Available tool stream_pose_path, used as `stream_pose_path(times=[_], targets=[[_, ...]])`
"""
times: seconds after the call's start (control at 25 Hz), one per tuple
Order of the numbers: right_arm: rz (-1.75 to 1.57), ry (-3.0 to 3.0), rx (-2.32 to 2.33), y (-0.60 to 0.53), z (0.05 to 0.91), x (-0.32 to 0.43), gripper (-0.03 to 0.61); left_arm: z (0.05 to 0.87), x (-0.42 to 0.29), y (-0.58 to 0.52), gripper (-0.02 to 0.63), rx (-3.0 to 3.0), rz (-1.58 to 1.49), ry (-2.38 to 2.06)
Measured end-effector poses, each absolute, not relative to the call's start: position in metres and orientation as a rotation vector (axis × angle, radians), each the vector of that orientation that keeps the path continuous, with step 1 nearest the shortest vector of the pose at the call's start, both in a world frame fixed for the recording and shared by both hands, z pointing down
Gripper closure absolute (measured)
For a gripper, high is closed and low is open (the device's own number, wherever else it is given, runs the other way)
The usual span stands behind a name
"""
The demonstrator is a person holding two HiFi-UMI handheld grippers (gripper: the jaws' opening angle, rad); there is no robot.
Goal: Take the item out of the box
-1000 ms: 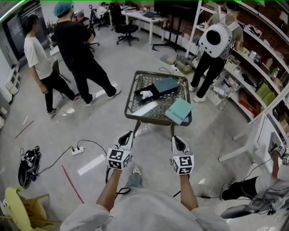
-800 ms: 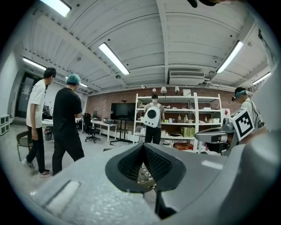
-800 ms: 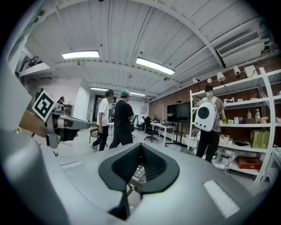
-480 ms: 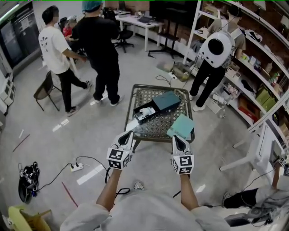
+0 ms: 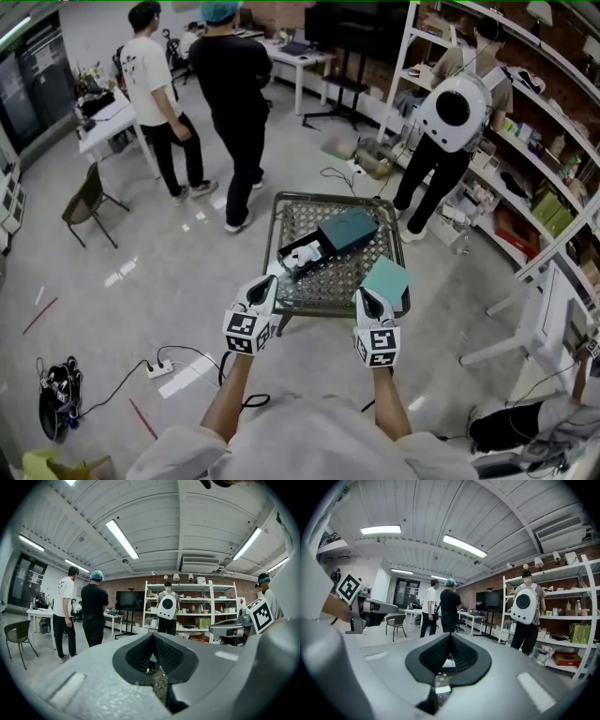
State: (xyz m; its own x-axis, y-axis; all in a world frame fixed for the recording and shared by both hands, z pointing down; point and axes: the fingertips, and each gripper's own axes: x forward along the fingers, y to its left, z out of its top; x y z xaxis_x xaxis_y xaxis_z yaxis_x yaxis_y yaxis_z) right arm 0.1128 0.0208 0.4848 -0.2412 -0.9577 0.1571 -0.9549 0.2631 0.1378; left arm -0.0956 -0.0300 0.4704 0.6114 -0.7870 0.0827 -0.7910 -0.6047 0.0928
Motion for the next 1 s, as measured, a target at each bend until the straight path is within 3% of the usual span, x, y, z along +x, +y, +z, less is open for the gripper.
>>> stream_pose_path(times=[0.48,1.0], targets=[[0.037,-2.303,1.807,-0.014,0.505,0.133,0.578,0.485,-0.068,-0.067,0.609,2.708,0.074,-1.287],[0.031,-2.393,1.741,-0.148,0.501,0.161,0.578,0.468,-0.036,-0.184,0.609,2.705,0.104,-1.383]])
